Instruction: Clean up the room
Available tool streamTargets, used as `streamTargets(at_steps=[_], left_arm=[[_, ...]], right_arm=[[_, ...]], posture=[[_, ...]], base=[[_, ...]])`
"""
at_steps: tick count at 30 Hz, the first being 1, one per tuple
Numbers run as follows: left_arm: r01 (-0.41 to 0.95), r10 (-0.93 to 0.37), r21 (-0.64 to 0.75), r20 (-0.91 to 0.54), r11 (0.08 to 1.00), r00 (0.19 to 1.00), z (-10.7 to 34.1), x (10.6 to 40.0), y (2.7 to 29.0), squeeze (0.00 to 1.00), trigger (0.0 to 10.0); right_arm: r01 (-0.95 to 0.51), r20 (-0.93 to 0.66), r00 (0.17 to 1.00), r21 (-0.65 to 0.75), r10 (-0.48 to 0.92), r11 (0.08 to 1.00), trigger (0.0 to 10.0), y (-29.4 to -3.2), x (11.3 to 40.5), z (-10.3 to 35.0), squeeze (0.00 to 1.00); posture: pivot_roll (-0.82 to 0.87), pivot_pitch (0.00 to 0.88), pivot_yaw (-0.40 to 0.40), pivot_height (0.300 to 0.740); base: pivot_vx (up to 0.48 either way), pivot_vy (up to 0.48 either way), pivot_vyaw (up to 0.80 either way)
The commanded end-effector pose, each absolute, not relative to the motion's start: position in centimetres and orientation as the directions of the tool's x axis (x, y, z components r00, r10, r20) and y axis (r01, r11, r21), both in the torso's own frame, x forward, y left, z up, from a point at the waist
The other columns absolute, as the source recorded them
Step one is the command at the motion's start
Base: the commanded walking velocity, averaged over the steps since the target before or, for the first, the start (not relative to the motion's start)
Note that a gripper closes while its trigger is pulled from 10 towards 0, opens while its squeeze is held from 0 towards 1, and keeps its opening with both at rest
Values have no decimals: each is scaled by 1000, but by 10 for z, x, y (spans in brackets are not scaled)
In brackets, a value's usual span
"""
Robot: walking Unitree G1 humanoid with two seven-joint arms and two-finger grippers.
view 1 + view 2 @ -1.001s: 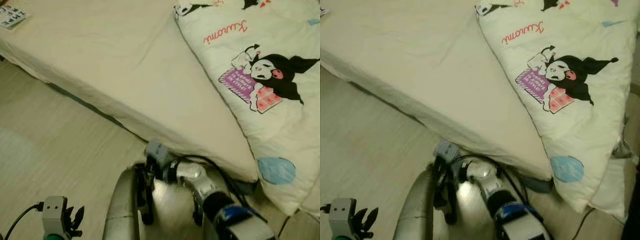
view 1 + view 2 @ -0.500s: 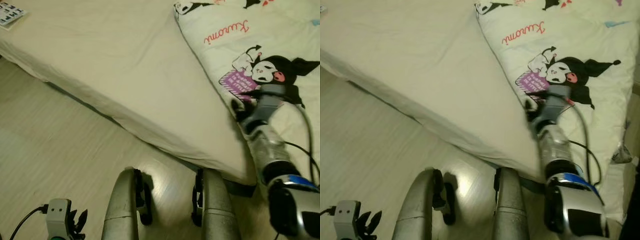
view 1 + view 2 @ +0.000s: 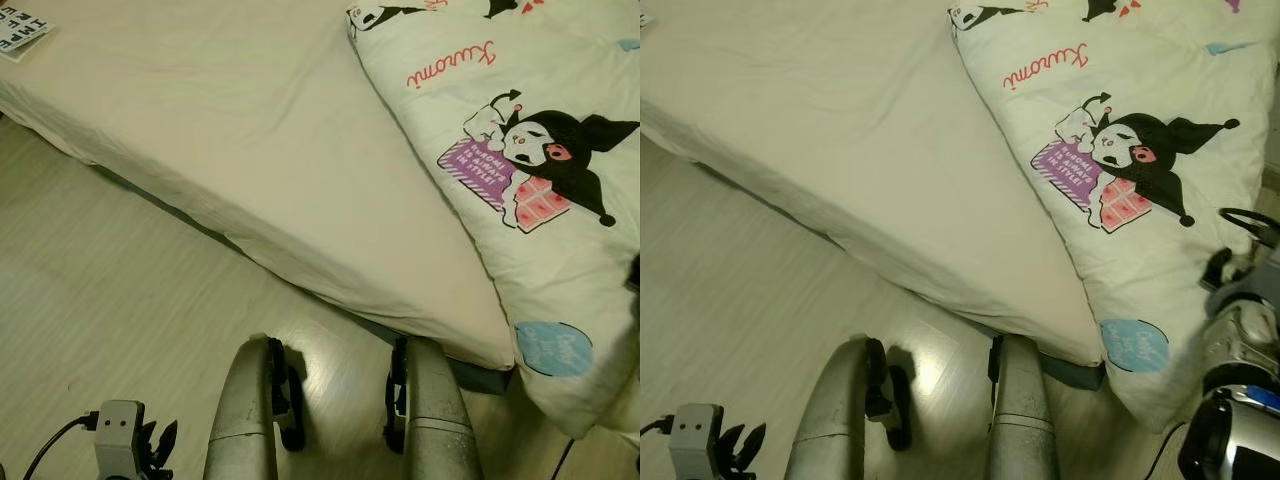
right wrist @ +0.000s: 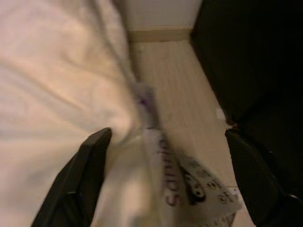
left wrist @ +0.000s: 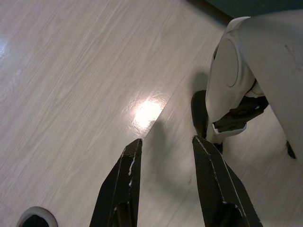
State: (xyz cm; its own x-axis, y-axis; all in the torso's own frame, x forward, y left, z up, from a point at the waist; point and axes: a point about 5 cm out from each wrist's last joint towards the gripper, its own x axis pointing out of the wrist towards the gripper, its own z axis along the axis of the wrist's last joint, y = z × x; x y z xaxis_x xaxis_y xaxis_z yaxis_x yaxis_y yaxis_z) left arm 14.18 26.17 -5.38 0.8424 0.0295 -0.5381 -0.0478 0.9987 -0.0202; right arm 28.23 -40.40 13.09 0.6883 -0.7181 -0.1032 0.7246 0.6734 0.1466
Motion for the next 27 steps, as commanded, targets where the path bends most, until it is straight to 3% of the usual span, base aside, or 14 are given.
streamTargets(at_steps=[1,2,6,11,22,27], left_arm=[[-69,45,-19,-582,997,812,-61,123,266,0,10000],[-66,43,-19,-579,998,814,-60,124,266,0,10000],[-49,32,-15,-565,999,825,-57,127,266,0,10000],[-23,18,-1,-543,1000,840,-53,130,266,0,10000],[14,2,25,-532,1000,847,-47,126,272,0,10000],[29,-6,35,-533,999,846,-44,122,275,0,10000]], right_arm=[[755,-157,655,153,-739,637,10000,-408,272,119,1000],[752,-161,659,179,-735,634,10000,-408,272,118,0],[664,-144,742,292,-655,688,10000,-396,286,121,0],[600,-135,787,394,-602,696,10000,-385,297,123,0],[682,-243,709,475,-662,556,10000,-385,291,109,0],[649,-233,730,531,-642,545,10000,-381,294,109,0]], posture=[[-5,297,145,625],[-3,298,148,625],[3,305,157,625],[14,309,164,625],[41,332,193,625],[51,348,209,625]], base=[[0,0,0],[0,0,0],[0,0,0],[0,0,0],[0,0,0],[0,0,0]])
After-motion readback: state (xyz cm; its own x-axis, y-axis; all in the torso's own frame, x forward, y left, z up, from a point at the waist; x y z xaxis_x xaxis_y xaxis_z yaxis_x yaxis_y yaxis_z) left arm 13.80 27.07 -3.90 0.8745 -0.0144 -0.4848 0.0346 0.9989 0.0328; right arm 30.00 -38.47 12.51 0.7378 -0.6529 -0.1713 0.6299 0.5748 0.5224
